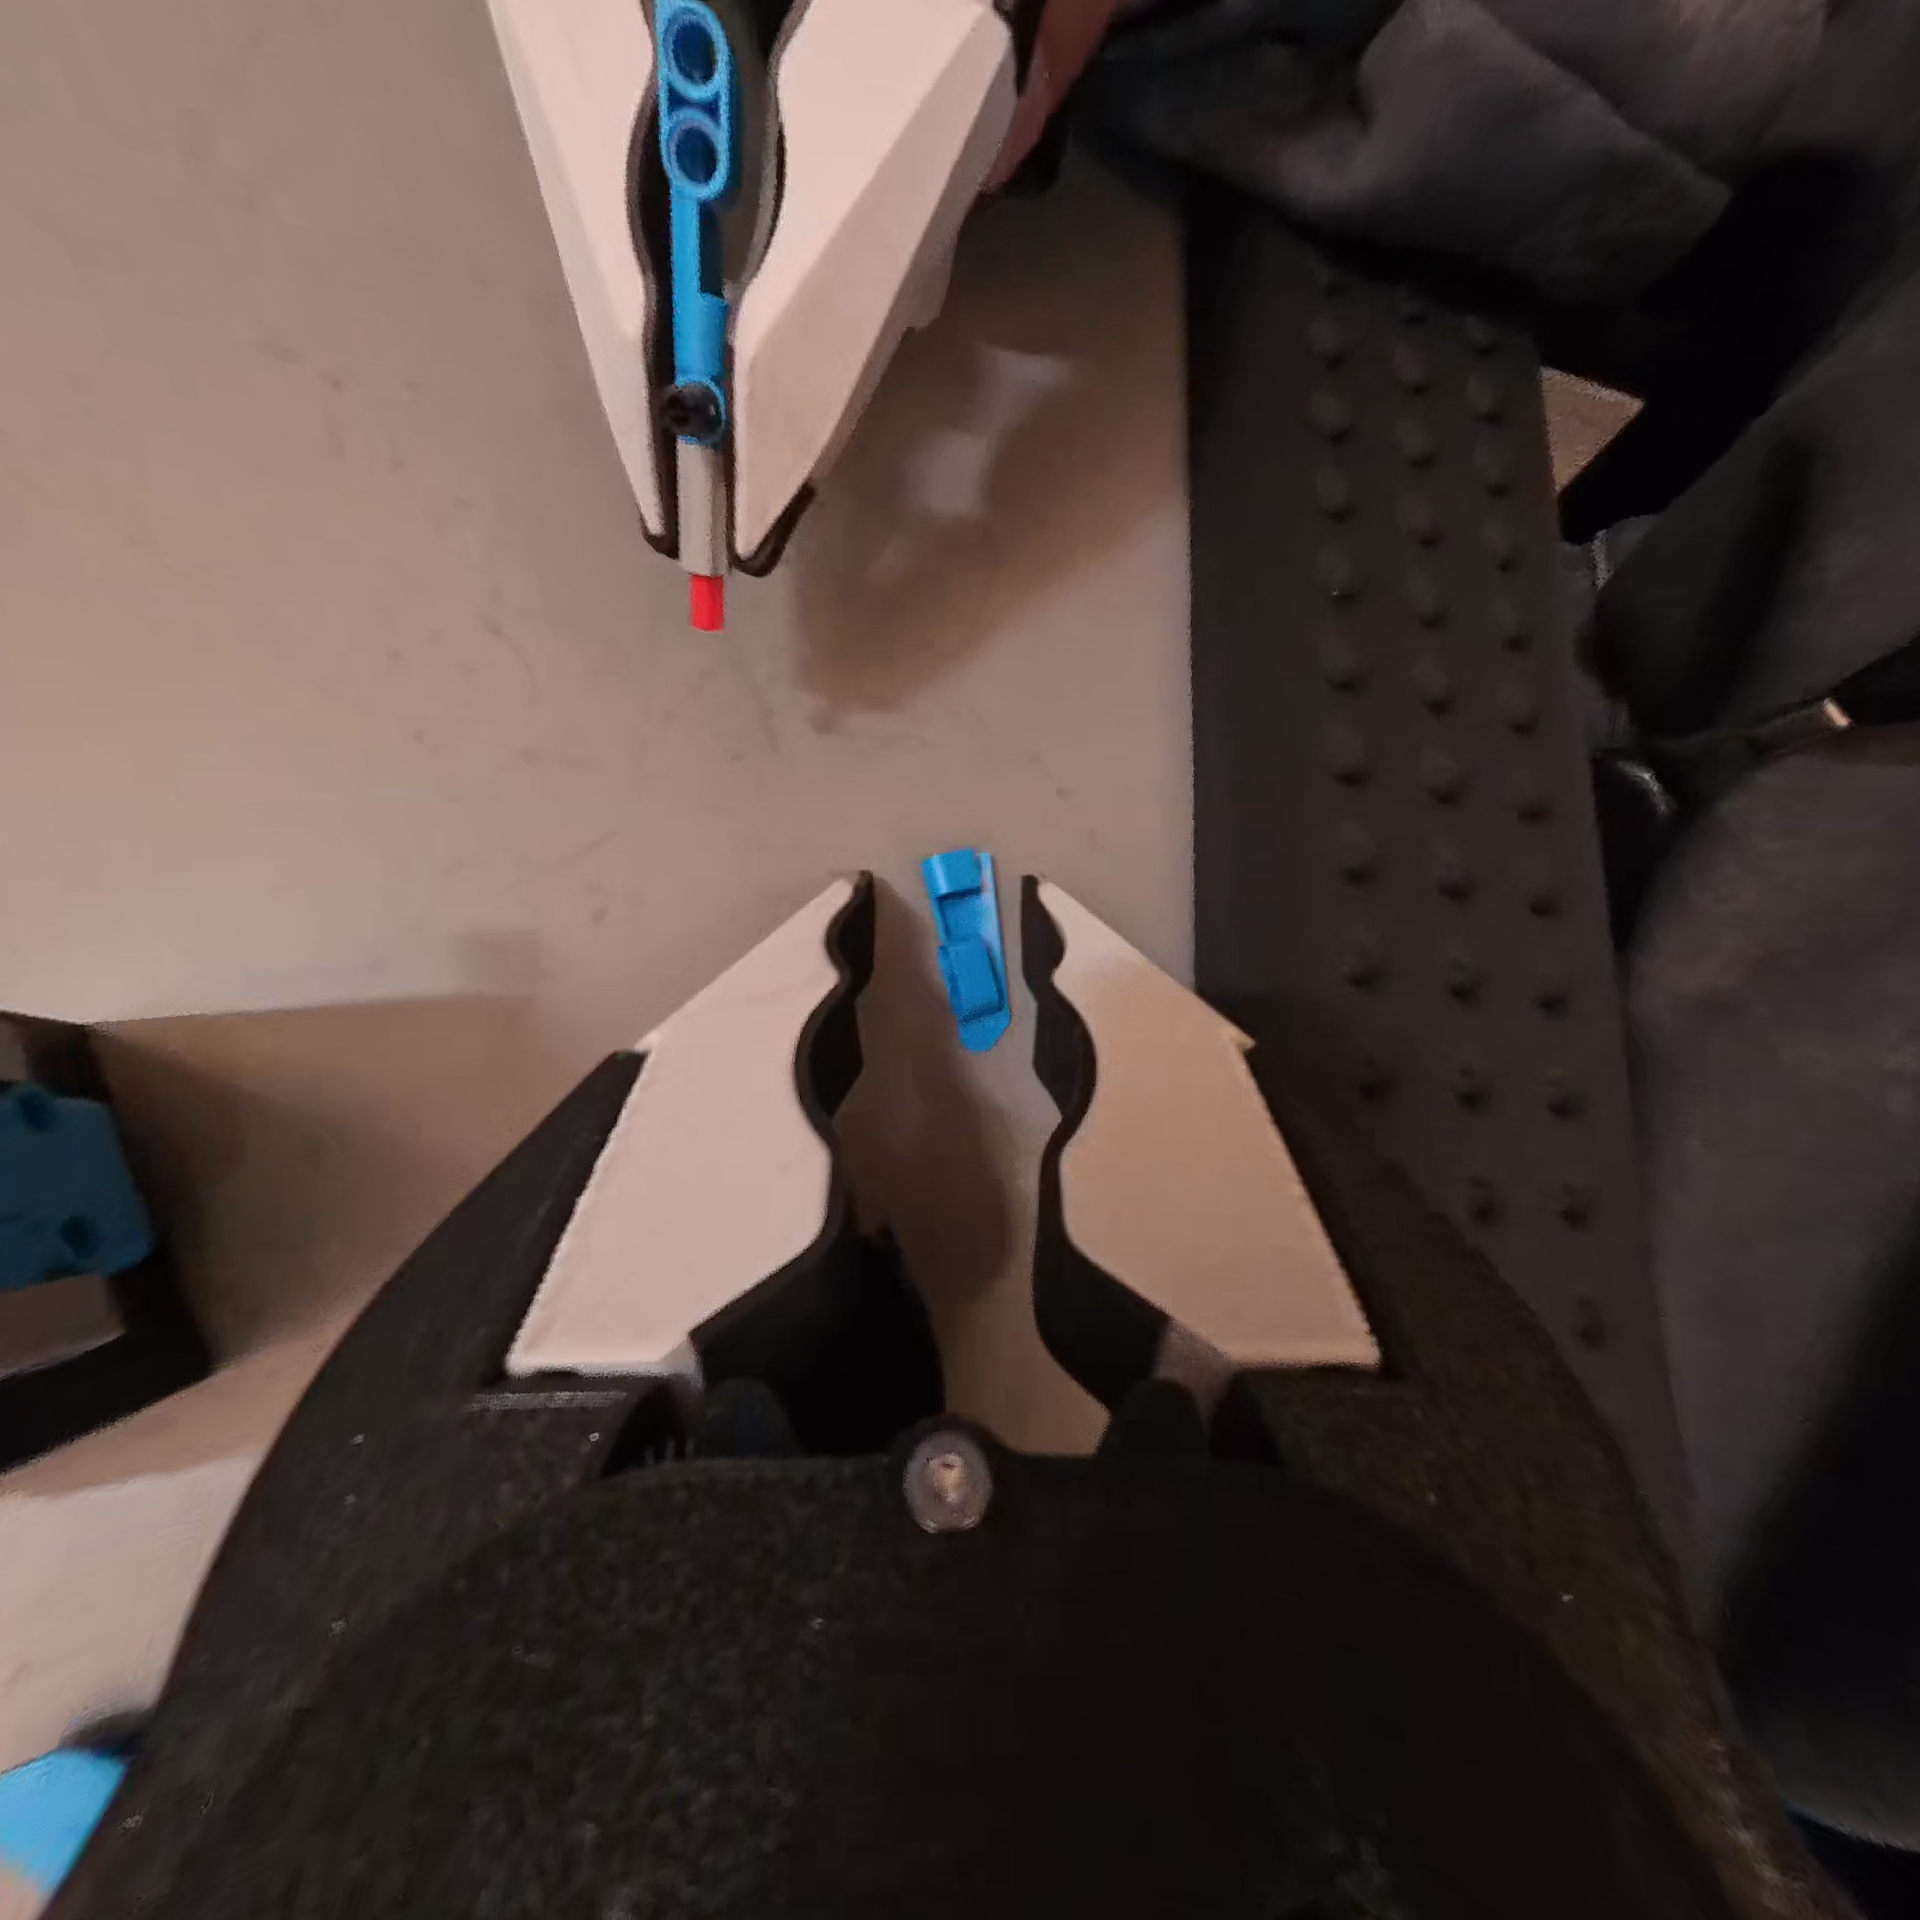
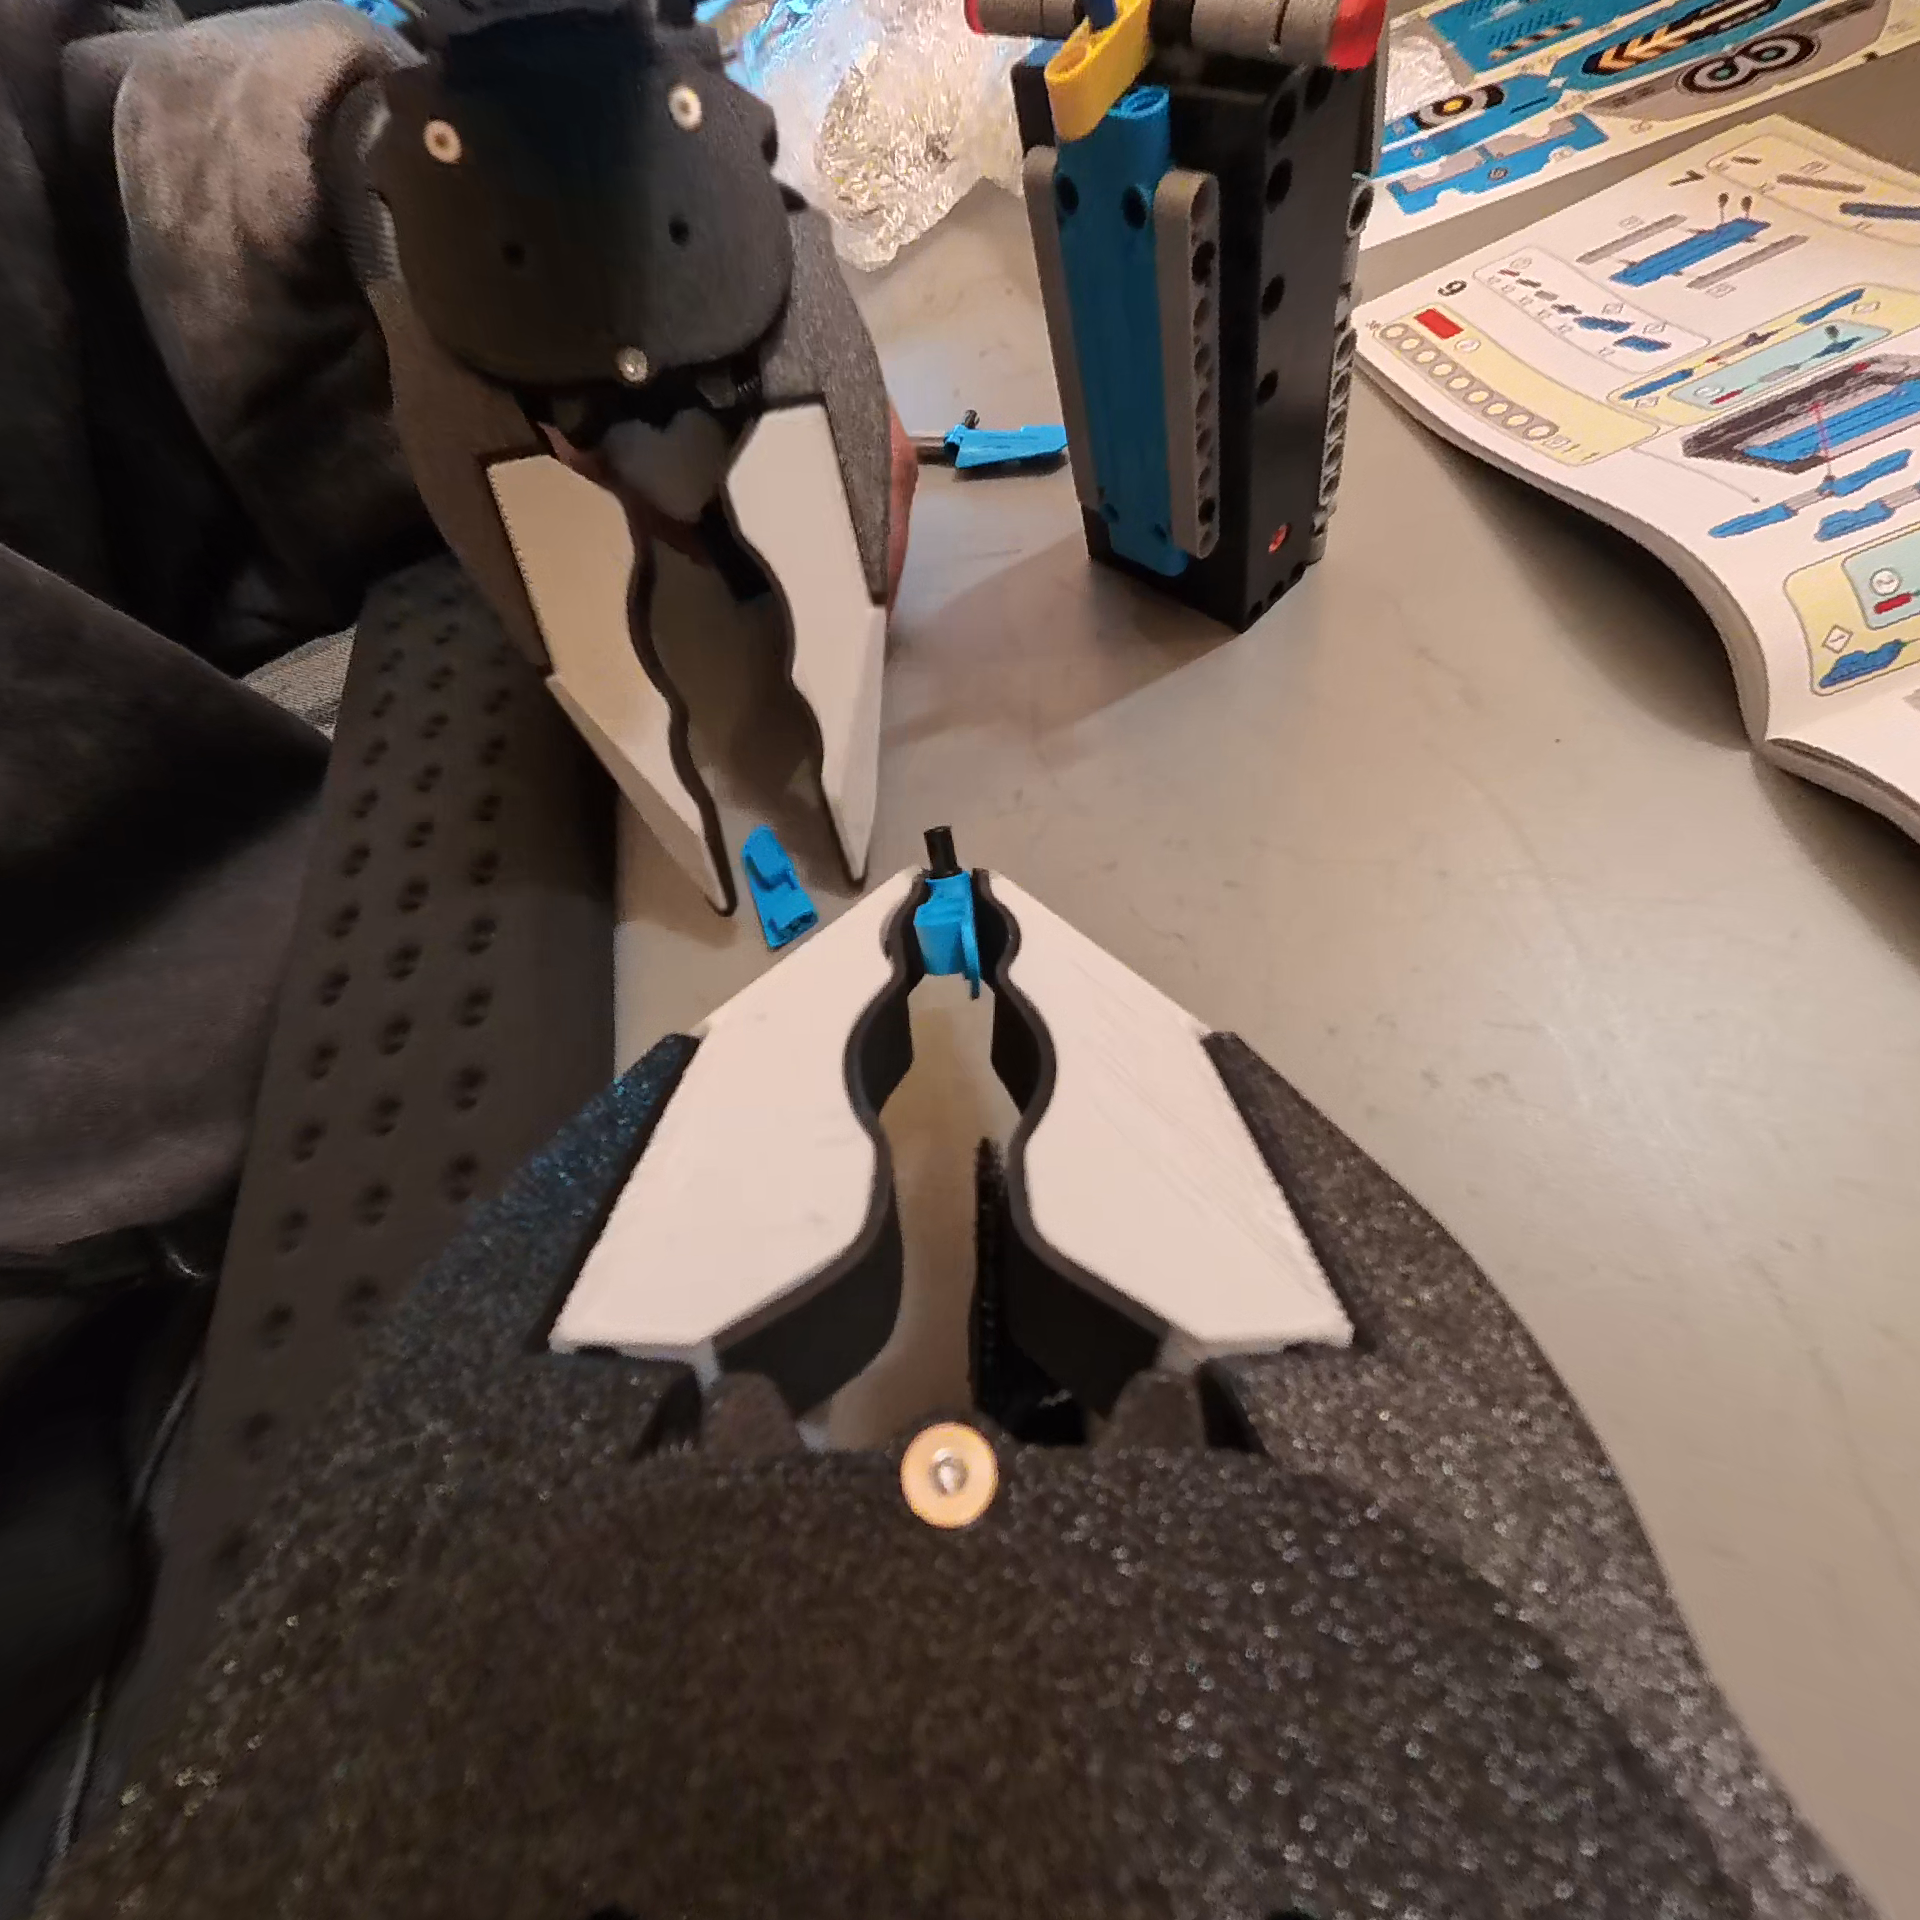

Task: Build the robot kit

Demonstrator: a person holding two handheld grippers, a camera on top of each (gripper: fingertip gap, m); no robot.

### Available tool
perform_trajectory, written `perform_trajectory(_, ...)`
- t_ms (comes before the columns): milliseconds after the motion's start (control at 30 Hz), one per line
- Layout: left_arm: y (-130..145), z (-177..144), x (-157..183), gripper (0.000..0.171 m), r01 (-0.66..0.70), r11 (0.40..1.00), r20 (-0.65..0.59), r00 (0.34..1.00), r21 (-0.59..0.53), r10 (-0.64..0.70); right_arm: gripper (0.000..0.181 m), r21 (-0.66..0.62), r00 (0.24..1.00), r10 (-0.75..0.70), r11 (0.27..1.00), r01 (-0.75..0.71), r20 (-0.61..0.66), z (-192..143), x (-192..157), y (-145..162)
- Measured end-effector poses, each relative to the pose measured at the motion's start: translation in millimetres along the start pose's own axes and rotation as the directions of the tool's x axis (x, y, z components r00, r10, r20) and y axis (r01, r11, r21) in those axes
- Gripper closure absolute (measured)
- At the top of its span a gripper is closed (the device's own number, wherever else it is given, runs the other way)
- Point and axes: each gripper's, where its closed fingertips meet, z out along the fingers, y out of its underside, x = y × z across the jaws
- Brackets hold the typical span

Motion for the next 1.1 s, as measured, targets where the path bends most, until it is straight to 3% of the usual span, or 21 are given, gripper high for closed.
perform_trajectory(67,1,1,0,0.145,-0.004,1.0,0.026,1.0,0.009,0.004,0.174,0.004,1.0,0.0,1.0,0.0,0.0,-1,0,-1)
perform_trajectory(167,2,1,-8,0.163,-0.005,1.0,0.113,0.994,0.02,0.002,0.174,0.008,1.0,0.0,1.0,0.0,0.006,-1,-1,-2)
perform_trajectory(267,3,1,-8,0.165,-0.004,1.0,0.123,0.992,0.02,0.002,0.174,0.0,1.0,-0.002,1.0,0.002,0.02,2,-5,-1)
perform_trajectory(433,-2,2,-9,0.168,-0.174,0.985,0.236,0.956,-0.02,0.174,0.174,-0.028,0.999,0.006,1.0,-0.005,0.048,7,-11,5)
perform_trajectory(567,-20,-10,-27,0.171,-0.196,0.973,0.349,0.926,0.124,0.142,0.174,0.0,0.993,0.086,0.996,-0.086,0.076,7,-8,4)
perform_trajectory(633,-34,-22,-30,0.171,-0.161,0.956,0.337,0.939,0.245,0.072,0.174,0.072,0.973,0.188,0.977,-0.199,0.133,1,-5,-7)
perform_trajectory(733,-43,-32,-35,0.171,-0.081,0.938,0.285,0.958,0.338,-0.02,0.175,0.143,0.917,0.318,0.923,-0.358,0.241,-5,-1,-20)
perform_trajectory(833,-49,-40,-38,0.171,0.009,0.908,0.207,0.973,0.419,-0.105,0.175,0.209,0.923,0.283,0.917,-0.34,0.259,-8,-4,-34)
perform_trajectory(900,-52,-43,-38,0.171,0.045,0.892,0.164,0.977,0.45,-0.133,0.175,0.216,0.95,0.244,0.934,-0.284,0.196,-4,-3,-35)
perform_trajectory(1100,-53,-48,-43,0.171,0.107,0.87,0.129,0.973,0.482,-0.191,0.174,0.221,0.957,0.234,0.937,-0.269,0.174,-1,-5,-39)
